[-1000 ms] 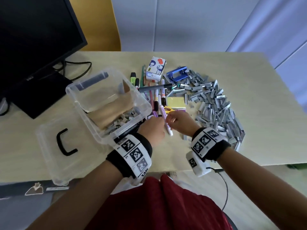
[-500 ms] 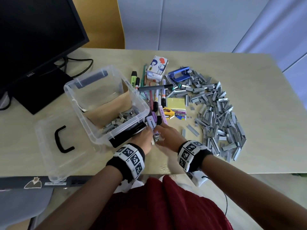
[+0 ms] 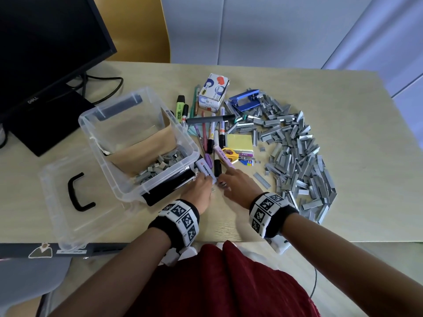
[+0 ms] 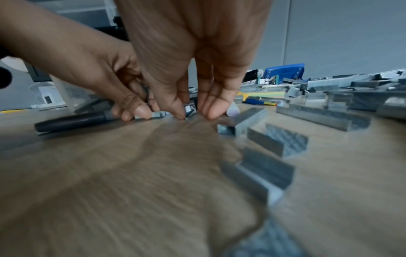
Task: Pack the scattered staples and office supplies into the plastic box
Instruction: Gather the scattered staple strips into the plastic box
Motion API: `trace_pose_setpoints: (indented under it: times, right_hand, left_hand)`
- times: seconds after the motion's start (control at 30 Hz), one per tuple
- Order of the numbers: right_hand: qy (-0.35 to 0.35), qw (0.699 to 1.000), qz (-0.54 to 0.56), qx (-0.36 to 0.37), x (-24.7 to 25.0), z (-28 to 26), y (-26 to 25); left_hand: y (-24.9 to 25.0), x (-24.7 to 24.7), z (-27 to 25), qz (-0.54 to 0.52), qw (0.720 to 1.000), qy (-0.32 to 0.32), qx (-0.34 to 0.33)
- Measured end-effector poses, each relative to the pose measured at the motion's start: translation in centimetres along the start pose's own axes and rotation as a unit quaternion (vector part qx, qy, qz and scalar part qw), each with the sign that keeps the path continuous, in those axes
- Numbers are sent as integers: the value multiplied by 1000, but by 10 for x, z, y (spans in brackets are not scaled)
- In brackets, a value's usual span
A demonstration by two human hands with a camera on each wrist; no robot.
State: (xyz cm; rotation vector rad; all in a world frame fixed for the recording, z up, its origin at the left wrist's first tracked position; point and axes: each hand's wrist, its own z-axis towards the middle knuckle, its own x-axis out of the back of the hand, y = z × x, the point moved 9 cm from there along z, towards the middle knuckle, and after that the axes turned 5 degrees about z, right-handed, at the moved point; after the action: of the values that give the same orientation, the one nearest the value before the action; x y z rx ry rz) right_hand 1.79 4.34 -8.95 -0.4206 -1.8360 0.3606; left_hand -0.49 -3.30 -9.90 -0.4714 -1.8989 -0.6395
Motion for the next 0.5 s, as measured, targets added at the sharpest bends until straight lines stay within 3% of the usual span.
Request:
trace_pose_setpoints:
  times: [0.07, 0.17, 0.2, 0.3, 0.5]
  right_hand:
    - [-1, 1000, -8, -2, -1, 1, 1]
    - [13, 999, 32, -13, 2, 1, 6]
    - [22, 998, 54, -21, 6, 1, 9]
    - [57, 990, 115, -54, 19, -1, 22]
    - [143, 957, 225, -111, 57, -12, 45]
  left_hand:
    - [-1, 2, 3, -31, 999, -1, 12]
    - [-5, 8, 5, -184, 981, 6, 57]
    - [-6, 8, 6, -267, 961, -4, 77]
    - [-3, 3, 7, -506, 852, -40, 128]
    - [7, -2, 12, -701, 692, -59, 163]
